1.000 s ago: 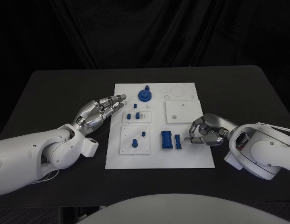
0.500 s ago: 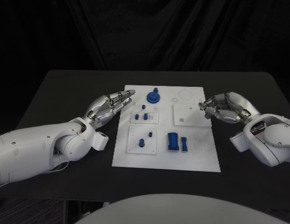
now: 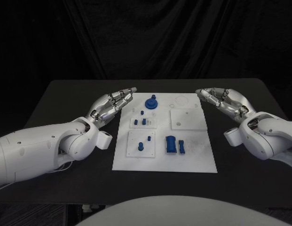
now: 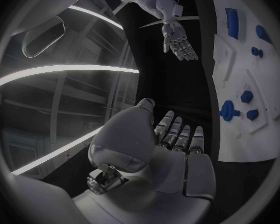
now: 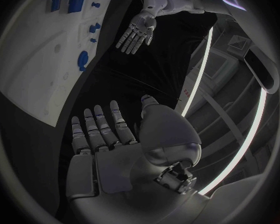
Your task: Assemble the parts on the task board
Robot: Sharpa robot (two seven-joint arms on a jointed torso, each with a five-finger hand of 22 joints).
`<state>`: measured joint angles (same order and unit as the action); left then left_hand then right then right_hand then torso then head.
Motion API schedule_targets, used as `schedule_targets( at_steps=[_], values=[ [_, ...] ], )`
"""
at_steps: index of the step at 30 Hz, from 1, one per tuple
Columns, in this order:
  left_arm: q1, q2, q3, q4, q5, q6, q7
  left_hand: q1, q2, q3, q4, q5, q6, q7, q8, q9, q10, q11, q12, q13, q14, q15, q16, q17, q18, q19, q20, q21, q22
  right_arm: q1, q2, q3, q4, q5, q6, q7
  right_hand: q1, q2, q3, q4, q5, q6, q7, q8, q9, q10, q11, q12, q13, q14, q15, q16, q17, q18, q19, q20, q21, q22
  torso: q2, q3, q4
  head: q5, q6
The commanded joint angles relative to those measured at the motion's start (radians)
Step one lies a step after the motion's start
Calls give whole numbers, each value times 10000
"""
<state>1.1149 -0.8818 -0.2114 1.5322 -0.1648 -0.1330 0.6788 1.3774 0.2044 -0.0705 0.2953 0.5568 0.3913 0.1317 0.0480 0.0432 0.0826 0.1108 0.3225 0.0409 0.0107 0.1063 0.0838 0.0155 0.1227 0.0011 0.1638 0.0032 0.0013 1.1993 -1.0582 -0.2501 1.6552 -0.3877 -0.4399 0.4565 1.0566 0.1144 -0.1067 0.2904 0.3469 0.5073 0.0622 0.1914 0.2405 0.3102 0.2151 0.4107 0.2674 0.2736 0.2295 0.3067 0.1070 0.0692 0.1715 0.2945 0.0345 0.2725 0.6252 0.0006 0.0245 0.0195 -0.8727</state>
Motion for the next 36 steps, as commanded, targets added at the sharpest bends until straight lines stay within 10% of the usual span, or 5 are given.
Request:
schedule_targets(
  at_steps=[1, 11, 12, 18, 36],
  values=[
    [18, 50, 8, -50, -13, -52, 2190, -72, 57, -143, -17, -38, -335, -150, -87, -41, -90, -199, -149, -23, -38, -164, -140, -22, 95, -11, -109, -32, -13, -108, 65, 7, -151, 654, 868, 1342, -137, 187, -427, 37, -342, -1769, -892, -934, -1036, -1328, -741, -884, -892, -1251, -232, -973, -516, -86, -938, 24, -158, -1217, -215, 69, -84, -25, 1],
    [-14, 344, 7, -412, -13, 47, 2333, 69, 179, -444, -16, -139, -1096, -1673, -175, -115, -356, -207, -401, -51, -61, -90, -265, -40, 238, -11, 111, -32, -13, -291, 147, 5, -332, 754, 1100, 1949, 189, 547, -1302, 16, -448, -2679, -1532, -1598, -1863, -2479, -1336, -1097, -1769, -2167, -547, -1516, -774, -30, -1189, -8, -188, -1714, -160, 190, -274, 164, 1],
    [0, 327, 4, -359, 1, -20, 0, -4062, -543, -48, -894, -1730, -1891, -1317, -480, -432, -826, -1108, -1207, -409, -107, -1063, -838, -155, -347, -11, -469, -32, -13, -265, 143, -2, -338, 549, 714, 1365, -3044, -34, -558, -858, -1333, -3409, -622, -1914, -2405, -3102, -2151, -1973, -2674, -2736, -1064, -1932, -1070, -692, -1715, -899, -345, -2001, -193, 152, -231, 155, 1],
    [-48, 378, 161, -304, 124, -494, -119, -6017, -795, 705, -1301, -2524, -2321, -1317, -480, -432, -826, -1108, -1639, -409, -107, -1063, -838, -155, -302, -11, -656, -32, -13, -410, 455, 294, -399, 942, 240, 1279, -8210, -1144, 1067, -2904, -3469, -5073, -622, -1914, -2405, -3102, -2151, -4107, -2674, -2736, -2295, -3067, -1070, -692, -1715, -2945, -345, -2725, -247, 139, -232, 125, 238],
    [-553, 915, 1801, 268, 1404, -5427, -1352, -10148, -2044, 705, -2164, -4146, -3143, -1317, -480, -432, -826, -1108, -2481, -409, -107, -1063, -838, -155, -1227, -11, -1638, -32, -13, -1479, 2751, 2472, -846, 3839, -3254, 643, -10566, -1144, 1067, -2904, -3469, -5073, -622, -1914, -2405, -3102, -2151, -4107, -2674, -2736, -2295, -3067, -1070, -692, -1715, -2945, -345, -2725, -757, 8, -244, -164, 2492]
  ],
)
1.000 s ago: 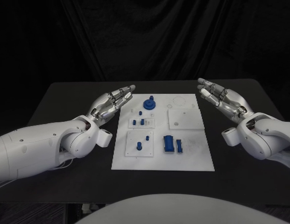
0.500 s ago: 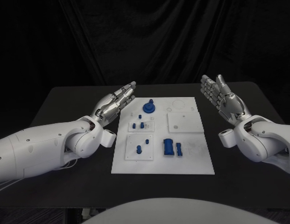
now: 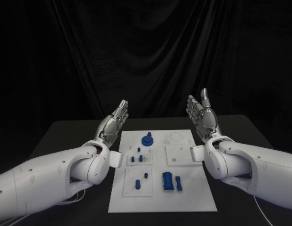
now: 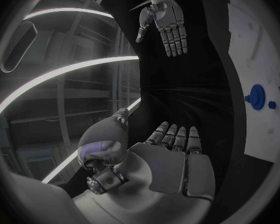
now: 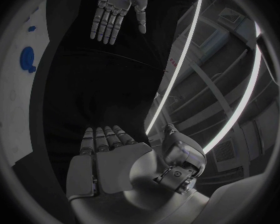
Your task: Assemble the parts on the task board
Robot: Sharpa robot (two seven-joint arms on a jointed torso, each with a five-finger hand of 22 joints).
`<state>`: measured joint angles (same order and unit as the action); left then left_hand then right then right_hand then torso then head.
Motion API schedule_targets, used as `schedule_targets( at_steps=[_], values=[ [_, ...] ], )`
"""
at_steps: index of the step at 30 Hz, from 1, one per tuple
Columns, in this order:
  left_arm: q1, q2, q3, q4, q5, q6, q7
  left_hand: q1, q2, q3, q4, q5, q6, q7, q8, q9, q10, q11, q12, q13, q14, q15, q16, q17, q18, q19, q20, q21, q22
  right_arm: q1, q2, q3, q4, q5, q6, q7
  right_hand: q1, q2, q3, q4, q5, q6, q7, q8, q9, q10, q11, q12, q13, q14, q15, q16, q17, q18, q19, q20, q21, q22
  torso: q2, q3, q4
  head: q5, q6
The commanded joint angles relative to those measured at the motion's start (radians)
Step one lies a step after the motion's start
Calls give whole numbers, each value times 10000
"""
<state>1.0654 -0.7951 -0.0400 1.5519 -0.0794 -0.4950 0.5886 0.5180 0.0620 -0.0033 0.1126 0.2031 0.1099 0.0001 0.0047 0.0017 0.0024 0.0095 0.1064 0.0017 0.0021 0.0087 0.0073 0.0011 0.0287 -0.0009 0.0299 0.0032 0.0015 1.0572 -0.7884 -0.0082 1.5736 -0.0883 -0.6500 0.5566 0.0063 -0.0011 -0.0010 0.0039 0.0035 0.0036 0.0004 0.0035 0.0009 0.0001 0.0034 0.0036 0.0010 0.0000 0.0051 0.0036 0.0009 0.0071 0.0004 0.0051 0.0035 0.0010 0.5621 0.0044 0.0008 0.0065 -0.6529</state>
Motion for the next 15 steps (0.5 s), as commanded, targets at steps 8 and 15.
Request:
schedule_targets(
  at_steps=[8, 15],
  values=[
    [-150, 148, 389, 177, 785, -2715, -677, -2513, -620, 33, -1126, -985, -1099, -1, -47, -17, -24, -95, -1064, -17, -21, -87, -73, -11, -287, 9, -299, -32, -15, -72, 84, 82, -36, 883, -1200, -366, -63, 11, 10, -39, -35, -36, -4, -35, -9, -1, -34, -36, -10, 0, -51, -36, -9, -71, -4, -51, -35, -10, -179, -44, -8, -65, 529],
    [-154, 151, 400, 181, 794, -2750, -686, -3176, -620, 33, -1126, -1247, -1099, -1, -47, -17, -24, -95, -1064, -17, -21, -87, -73, -11, -287, 9, -299, -32, -15, -72, 84, 82, -36, 883, -1200, -366, -63, 11, 10, -39, -35, -36, -4, -35, -9, -1, -34, -36, -10, 0, -51, -36, -9, -71, -4, -51, -35, -10, -179, -44, -8, -65, 529]
  ],
)
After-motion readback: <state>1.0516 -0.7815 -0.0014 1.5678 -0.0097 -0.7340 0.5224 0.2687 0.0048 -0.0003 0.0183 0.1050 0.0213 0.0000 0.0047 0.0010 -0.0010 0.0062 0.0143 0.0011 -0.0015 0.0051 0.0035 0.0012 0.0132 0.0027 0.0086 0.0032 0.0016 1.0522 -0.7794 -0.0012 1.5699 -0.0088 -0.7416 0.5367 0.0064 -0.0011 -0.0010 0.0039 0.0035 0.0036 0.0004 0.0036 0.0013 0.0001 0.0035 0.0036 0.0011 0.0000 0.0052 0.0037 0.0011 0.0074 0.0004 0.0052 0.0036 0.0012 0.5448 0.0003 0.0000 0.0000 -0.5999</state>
